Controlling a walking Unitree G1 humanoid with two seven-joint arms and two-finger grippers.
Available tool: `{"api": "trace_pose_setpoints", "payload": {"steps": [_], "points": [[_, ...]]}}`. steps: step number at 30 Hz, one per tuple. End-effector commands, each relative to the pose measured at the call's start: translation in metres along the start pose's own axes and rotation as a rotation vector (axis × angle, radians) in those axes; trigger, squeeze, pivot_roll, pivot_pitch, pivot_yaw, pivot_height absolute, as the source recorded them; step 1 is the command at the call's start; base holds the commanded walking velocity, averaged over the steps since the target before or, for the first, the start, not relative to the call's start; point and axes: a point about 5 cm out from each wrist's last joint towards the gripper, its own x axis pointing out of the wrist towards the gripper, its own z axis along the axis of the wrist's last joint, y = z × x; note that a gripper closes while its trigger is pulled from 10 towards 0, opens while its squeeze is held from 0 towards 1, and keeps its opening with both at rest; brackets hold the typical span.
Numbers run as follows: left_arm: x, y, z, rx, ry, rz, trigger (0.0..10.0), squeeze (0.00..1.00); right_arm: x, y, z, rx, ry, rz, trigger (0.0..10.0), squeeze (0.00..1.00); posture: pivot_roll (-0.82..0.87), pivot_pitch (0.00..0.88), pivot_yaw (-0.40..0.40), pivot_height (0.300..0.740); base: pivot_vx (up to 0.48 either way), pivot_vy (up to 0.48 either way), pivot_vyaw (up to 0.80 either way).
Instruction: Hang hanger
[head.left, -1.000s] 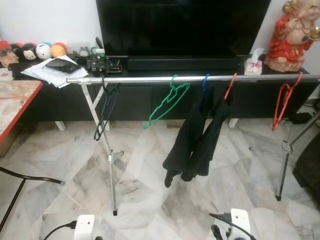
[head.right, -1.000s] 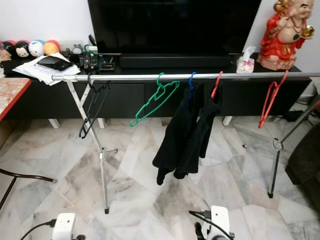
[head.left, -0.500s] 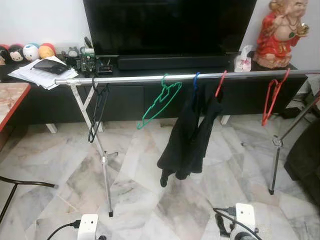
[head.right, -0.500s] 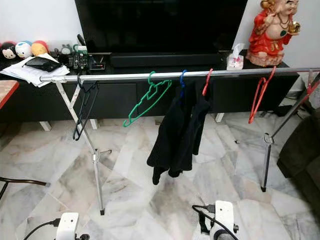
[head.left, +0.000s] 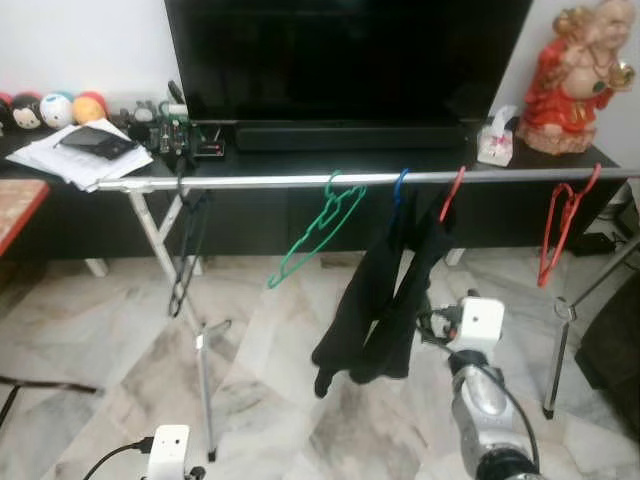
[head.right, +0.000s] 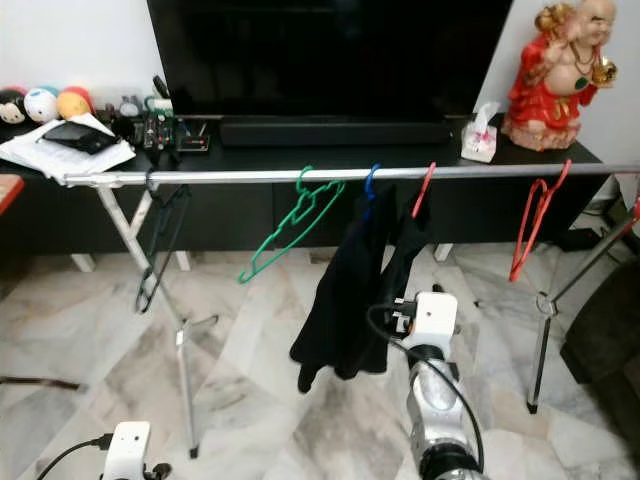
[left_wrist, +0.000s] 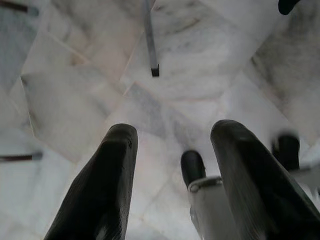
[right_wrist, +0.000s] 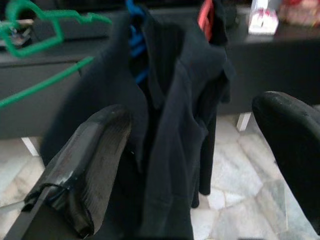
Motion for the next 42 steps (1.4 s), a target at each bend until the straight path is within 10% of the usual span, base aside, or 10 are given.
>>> {"api": "trace_pose_setpoints", "payload": {"steps": [1,26,42], "points": [[0.001,-0.01,0.003,0.007,-0.005,-0.024,10.0,0.0,-0.001,-0.012,0.0,0.025,0.001,-0.044,10.0,0.0,-0.1,0.0,-0.029,0.74,0.431,0.0,0.0],[0.0,-0.01,0.0,0.045,0.006,-0.035,10.0,0.0,0.009,-0.019,0.026,0.021,-0.096,-0.112,10.0,0.0,-0.09,0.0,-0.029,0.74,0.239,0.0,0.0],[0.0,-0.014,-0.002,0.059,0.013,-0.044,10.0,0.0,0.017,-0.027,0.018,-0.024,0.06,-0.161,10.0,0.0,-0.1,0.0,-0.03,0.74,0.0,0.0,0.0]]}}
